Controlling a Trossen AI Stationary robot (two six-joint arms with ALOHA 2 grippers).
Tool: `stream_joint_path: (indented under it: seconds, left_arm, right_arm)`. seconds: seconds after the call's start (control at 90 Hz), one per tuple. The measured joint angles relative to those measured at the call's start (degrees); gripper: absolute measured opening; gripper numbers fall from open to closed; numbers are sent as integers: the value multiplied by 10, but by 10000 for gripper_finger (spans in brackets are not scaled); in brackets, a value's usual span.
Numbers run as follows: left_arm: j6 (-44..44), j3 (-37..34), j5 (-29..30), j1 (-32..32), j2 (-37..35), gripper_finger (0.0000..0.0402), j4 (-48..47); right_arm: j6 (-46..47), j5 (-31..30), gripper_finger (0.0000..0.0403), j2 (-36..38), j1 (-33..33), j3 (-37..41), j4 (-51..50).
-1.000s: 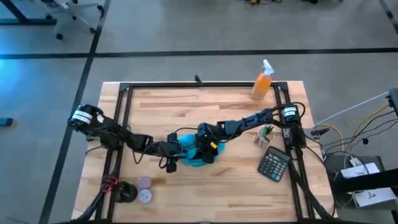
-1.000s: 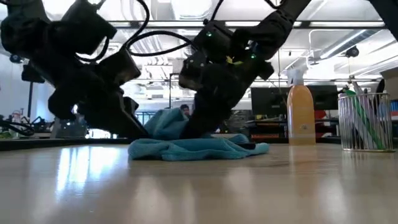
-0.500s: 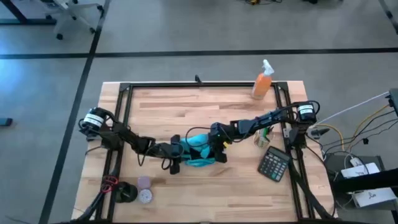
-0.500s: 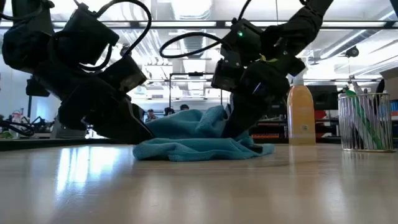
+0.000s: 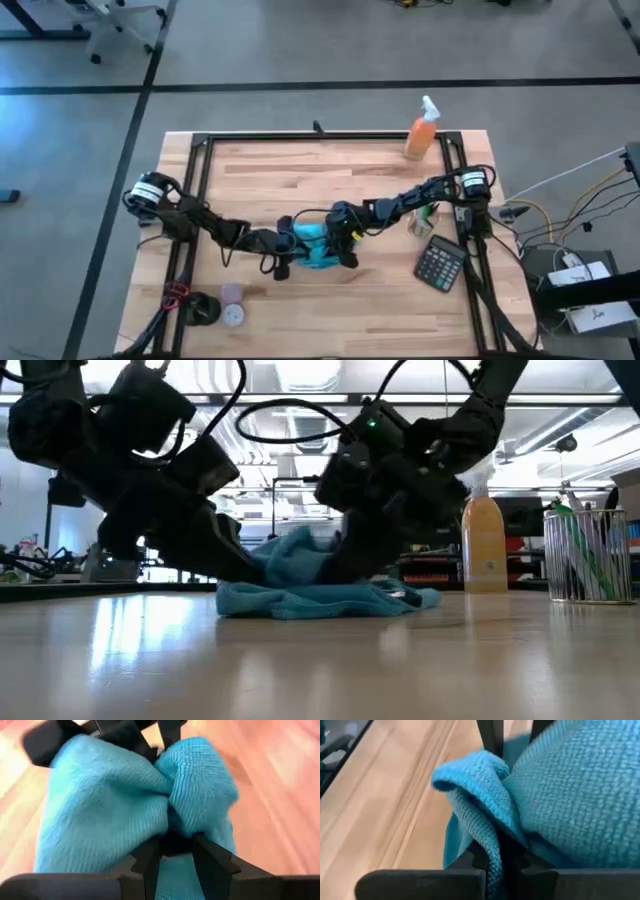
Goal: Apply microfiber cloth
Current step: Wipe the front and back of the black cellphone using the blue microfiber cloth
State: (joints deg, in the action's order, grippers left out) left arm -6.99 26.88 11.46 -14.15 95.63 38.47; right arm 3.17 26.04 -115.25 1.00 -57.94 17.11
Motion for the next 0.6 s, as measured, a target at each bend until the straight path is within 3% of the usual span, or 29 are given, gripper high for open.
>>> stream_joint_path:
  seconds: [0.344,0.6]
  left_arm:
    - [-1,-3,8,-1,-127,76,-140]
    - [-32,-2,7,-8,-105,75,-124]
  right_arm:
    - [-2,-12,0,-75,17,-80,19]
    - [-27,-138,0,-15,26,-38,2]
